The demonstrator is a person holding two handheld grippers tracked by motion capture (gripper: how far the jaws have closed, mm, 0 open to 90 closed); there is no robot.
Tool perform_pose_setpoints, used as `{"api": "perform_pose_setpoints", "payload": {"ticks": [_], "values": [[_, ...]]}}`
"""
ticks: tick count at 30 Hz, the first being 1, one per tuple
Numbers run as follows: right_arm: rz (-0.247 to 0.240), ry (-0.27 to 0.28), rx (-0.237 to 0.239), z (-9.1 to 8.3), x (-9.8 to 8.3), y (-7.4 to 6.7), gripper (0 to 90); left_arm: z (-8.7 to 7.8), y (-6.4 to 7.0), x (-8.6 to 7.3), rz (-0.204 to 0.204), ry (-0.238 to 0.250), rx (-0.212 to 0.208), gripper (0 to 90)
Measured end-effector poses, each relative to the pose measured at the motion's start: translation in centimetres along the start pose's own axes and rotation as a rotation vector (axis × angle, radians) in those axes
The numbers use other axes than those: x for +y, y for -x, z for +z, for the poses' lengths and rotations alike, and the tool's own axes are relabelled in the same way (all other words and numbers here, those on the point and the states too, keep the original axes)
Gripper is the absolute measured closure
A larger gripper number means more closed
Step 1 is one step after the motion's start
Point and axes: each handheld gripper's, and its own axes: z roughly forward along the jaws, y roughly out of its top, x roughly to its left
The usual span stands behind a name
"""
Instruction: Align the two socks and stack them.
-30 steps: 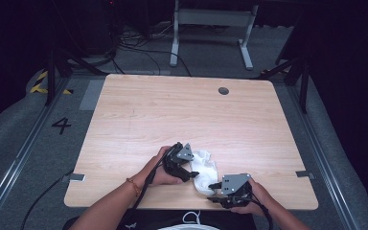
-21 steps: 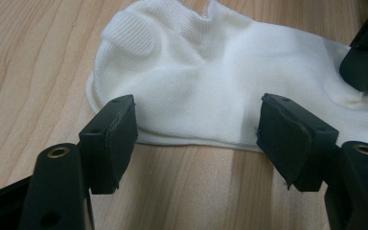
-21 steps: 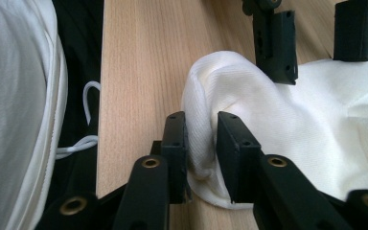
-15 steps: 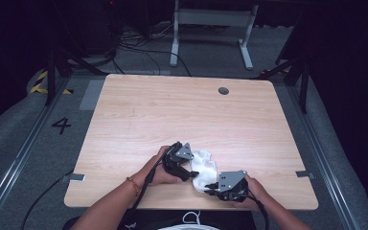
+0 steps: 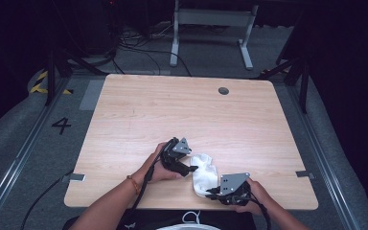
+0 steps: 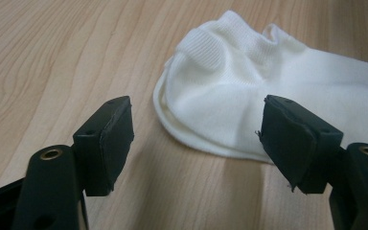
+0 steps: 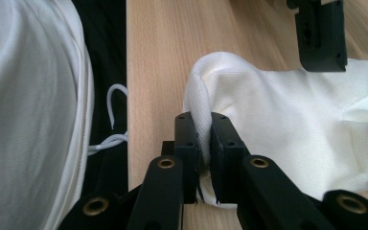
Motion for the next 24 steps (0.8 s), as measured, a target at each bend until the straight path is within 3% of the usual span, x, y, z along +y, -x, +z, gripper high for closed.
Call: {"api": "perform_pose_setpoints", "payload": {"ticks": [2, 6, 24], "values": [[0.001, 0.006, 0.004, -0.1, 0.1, -0.1, 83.3, 0.4, 0.3, 0.1, 0.031, -0.027, 0.002, 27.6], [0.0, 0.017, 0.006, -0.4, 0.4, -0.1, 83.4, 0.6, 0.2, 0.0, 0.04, -0.033, -0.014, 27.5], [0.007, 0.021, -0.011, -1.1, 0.5, -0.3, 83.5, 0.8, 0.0, 0.0, 0.026, -0.032, -0.029, 26.5]]}}
